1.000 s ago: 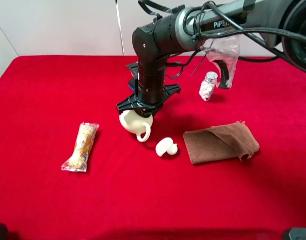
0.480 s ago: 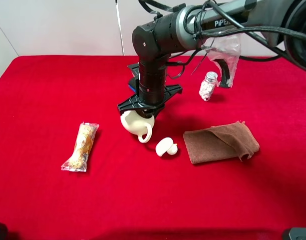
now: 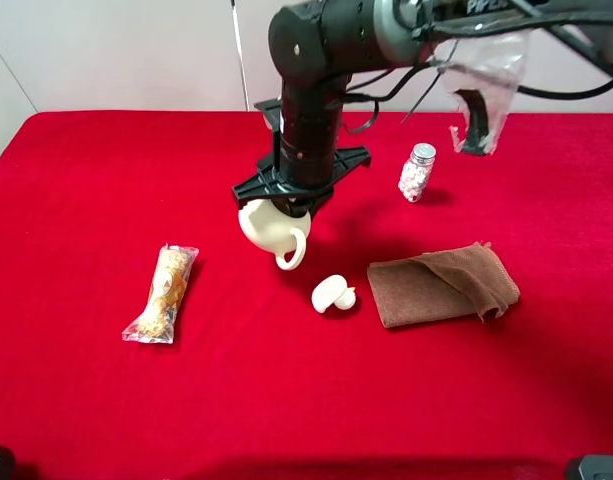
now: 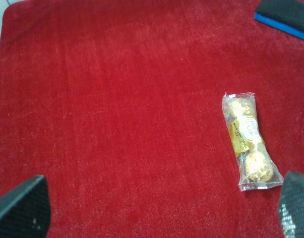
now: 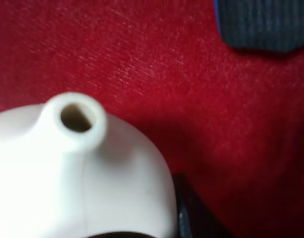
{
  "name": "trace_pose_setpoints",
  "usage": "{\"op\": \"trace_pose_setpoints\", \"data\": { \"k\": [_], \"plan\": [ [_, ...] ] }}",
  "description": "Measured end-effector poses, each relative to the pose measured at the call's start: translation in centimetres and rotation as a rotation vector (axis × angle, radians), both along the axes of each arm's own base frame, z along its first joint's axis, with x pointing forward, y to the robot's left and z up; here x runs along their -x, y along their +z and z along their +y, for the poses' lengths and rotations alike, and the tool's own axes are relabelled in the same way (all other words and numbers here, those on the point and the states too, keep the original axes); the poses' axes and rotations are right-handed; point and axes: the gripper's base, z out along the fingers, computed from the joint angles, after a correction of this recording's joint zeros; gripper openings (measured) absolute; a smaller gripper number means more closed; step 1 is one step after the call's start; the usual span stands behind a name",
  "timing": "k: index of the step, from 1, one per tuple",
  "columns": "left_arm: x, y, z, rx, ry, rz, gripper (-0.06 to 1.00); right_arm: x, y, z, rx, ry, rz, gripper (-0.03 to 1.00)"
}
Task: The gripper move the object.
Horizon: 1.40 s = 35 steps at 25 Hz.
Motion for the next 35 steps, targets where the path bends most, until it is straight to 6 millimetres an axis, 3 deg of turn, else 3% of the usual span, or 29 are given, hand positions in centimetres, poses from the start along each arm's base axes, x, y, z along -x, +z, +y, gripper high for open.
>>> {"op": "trace_pose_setpoints", "data": {
  "k": [7, 23, 35],
  "plan": [
    [0.0, 0.0, 0.0, 0.000, 0.000, 0.000, 0.90, 0.4, 1.9, -0.5, 0.014, 0.004, 0.004, -0.01],
    [0.0, 0.0, 0.0, 0.000, 0.000, 0.000, 0.90, 1.7, 8.5, -2.5, 0.033, 0.011, -0.025, -0.01],
    [0.0, 0.0, 0.0, 0.000, 0.000, 0.000, 0.90, 1.0, 11.5, -5.0, 0.011, -0.038, -0.073, -0.01]
  ]
}}
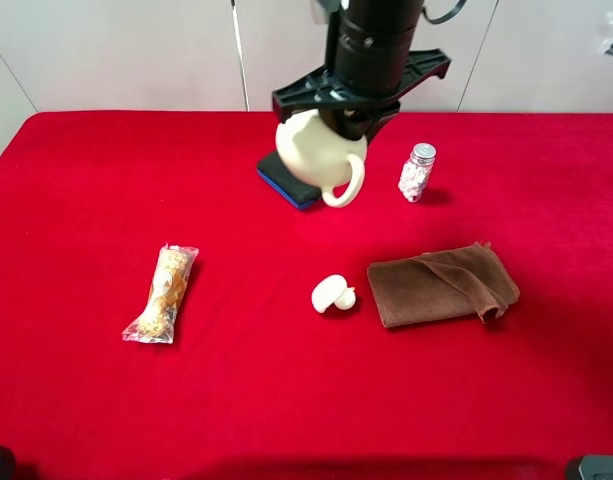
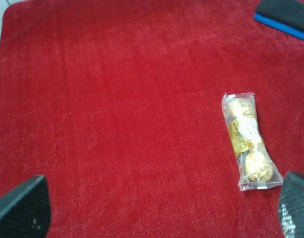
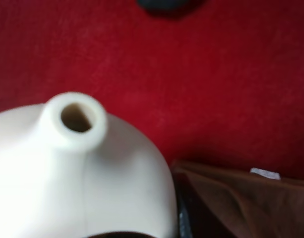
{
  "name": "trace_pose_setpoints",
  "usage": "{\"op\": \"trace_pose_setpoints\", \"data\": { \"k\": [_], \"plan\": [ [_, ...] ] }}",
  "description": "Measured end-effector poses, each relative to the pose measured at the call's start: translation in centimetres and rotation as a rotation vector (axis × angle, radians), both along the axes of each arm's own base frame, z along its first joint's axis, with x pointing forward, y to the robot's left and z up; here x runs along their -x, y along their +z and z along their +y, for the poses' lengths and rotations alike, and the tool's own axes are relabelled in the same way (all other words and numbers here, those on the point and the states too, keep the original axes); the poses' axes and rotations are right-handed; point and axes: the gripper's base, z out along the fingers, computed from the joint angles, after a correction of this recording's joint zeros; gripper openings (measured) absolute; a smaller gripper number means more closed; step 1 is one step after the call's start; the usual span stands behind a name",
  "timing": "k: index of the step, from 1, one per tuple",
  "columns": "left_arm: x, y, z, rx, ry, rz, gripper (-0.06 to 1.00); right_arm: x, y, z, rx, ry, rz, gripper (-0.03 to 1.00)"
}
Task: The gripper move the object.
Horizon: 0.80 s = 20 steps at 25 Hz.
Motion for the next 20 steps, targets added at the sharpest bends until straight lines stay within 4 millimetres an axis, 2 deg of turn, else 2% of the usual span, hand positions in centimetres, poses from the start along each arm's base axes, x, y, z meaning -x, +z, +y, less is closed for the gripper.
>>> {"op": "trace_pose_setpoints", "data": {
  "k": [5, 20],
  "plan": [
    [0.0, 0.0, 0.0, 0.000, 0.000, 0.000, 0.90, -1.5, 0.3, -2.0, -0.004, -0.046, -0.007, -0.01],
    [0.0, 0.0, 0.0, 0.000, 0.000, 0.000, 0.90, -6.0, 0.4, -9.9, 0.006, -0.250, -0.013, -0.01]
  ]
}}
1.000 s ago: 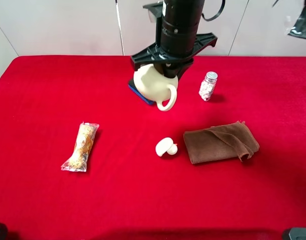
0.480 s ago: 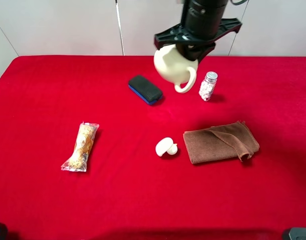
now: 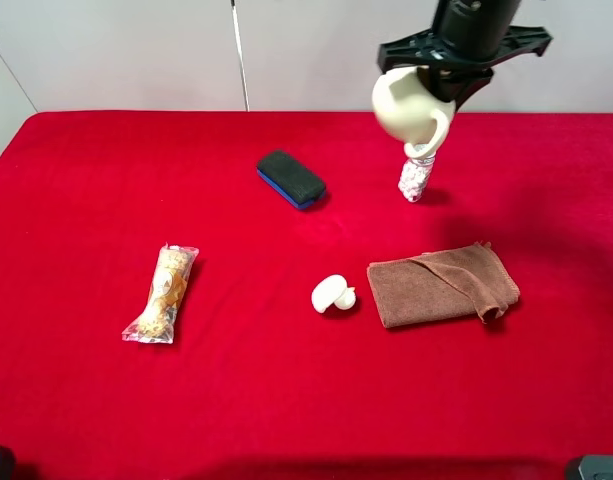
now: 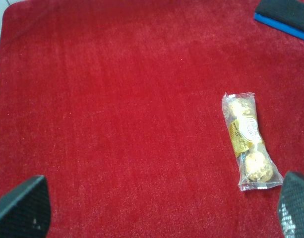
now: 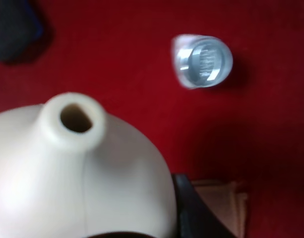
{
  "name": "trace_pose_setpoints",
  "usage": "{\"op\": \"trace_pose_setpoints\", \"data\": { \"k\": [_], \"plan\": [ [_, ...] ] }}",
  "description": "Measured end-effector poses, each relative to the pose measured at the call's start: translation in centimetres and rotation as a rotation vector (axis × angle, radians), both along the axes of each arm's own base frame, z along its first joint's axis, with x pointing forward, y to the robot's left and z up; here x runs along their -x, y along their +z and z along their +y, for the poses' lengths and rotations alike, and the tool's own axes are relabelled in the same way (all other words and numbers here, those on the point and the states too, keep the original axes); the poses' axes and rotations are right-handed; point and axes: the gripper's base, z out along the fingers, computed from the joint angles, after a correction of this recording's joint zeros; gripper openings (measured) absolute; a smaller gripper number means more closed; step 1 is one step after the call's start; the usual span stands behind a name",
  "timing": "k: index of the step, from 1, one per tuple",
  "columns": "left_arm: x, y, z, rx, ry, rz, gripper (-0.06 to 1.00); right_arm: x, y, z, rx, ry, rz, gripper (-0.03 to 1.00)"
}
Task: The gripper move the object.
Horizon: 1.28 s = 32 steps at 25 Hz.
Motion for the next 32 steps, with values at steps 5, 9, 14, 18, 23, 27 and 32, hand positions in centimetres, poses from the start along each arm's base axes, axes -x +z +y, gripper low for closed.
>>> {"op": "trace_pose_setpoints", "data": {
  "k": [5, 9, 14, 18, 23, 27, 32],
  "plan": [
    [0.0, 0.0, 0.0, 0.000, 0.000, 0.000, 0.90, -1.1, 0.0, -2.8, 0.024, -0.049, -0.009, -0.01],
    [0.0, 0.0, 0.0, 0.000, 0.000, 0.000, 0.90, -1.8, 0.0, -5.0, 0.031, -0.094, -0.010, -0.01],
    [0.0, 0.0, 0.0, 0.000, 0.000, 0.000, 0.90, -2.4, 0.0, -7.4, 0.042, -0.118, -0.010, -0.01],
    [0.0, 0.0, 0.0, 0.000, 0.000, 0.000, 0.90, -2.8, 0.0, -9.0, 0.045, -0.149, -0.018, -0.01],
    [0.0, 0.0, 0.0, 0.000, 0.000, 0.000, 0.90, -3.3, 0.1, -10.5, 0.062, -0.143, -0.059, -0.01],
    [0.0, 0.0, 0.0, 0.000, 0.000, 0.000, 0.90, -3.7, -0.1, -11.2, 0.074, -0.148, -0.079, -0.01],
    [0.0, 0.0, 0.0, 0.000, 0.000, 0.000, 0.90, -4.3, -1.3, -11.6, 0.094, -0.147, -0.067, -0.01]
  ]
}}
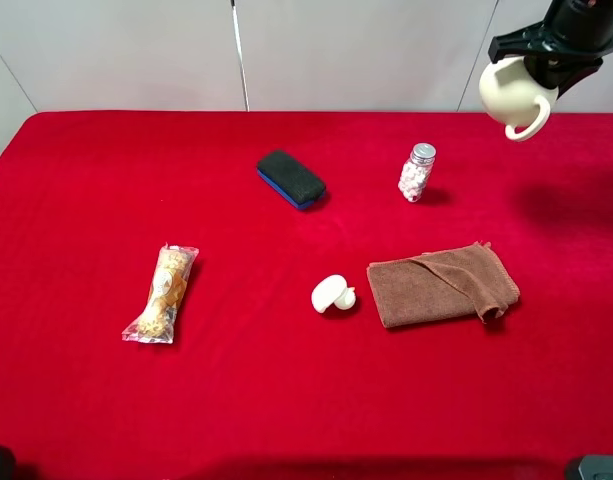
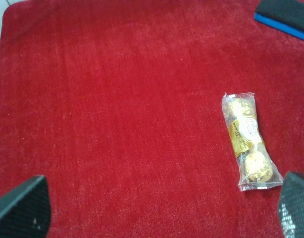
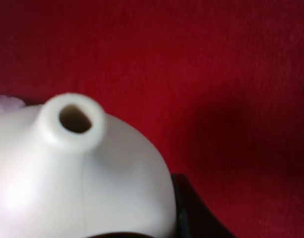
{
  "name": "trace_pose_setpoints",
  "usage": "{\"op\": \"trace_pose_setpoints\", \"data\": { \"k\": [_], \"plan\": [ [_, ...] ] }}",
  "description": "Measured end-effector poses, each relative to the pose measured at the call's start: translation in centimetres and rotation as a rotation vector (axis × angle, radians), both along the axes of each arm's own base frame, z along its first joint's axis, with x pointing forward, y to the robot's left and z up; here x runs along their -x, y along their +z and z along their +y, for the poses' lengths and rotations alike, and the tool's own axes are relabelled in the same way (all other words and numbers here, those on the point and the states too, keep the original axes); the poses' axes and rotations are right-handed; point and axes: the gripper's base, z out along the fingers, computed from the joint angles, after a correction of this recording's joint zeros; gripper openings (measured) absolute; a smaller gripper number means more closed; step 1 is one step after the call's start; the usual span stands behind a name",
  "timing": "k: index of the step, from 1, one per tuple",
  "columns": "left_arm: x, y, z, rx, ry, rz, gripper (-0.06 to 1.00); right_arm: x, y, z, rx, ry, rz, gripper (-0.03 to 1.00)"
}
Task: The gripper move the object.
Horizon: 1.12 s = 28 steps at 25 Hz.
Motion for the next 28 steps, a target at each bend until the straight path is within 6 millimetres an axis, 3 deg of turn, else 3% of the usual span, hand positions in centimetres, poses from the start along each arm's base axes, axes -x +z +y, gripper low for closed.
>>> {"op": "trace_pose_setpoints", "data": {
  "k": [11, 16, 28],
  "plan": [
    [0.0, 0.0, 0.0, 0.000, 0.000, 0.000, 0.90, -1.6, -4.9, -0.8, 0.019, -0.011, 0.084, -0.01],
    [0.0, 0.0, 0.0, 0.000, 0.000, 0.000, 0.90, -2.1, -6.5, -1.7, 0.016, -0.033, 0.102, -0.01],
    [0.0, 0.0, 0.0, 0.000, 0.000, 0.000, 0.90, -2.9, -10.0, -1.7, 0.017, -0.029, 0.142, -0.01]
  ]
}}
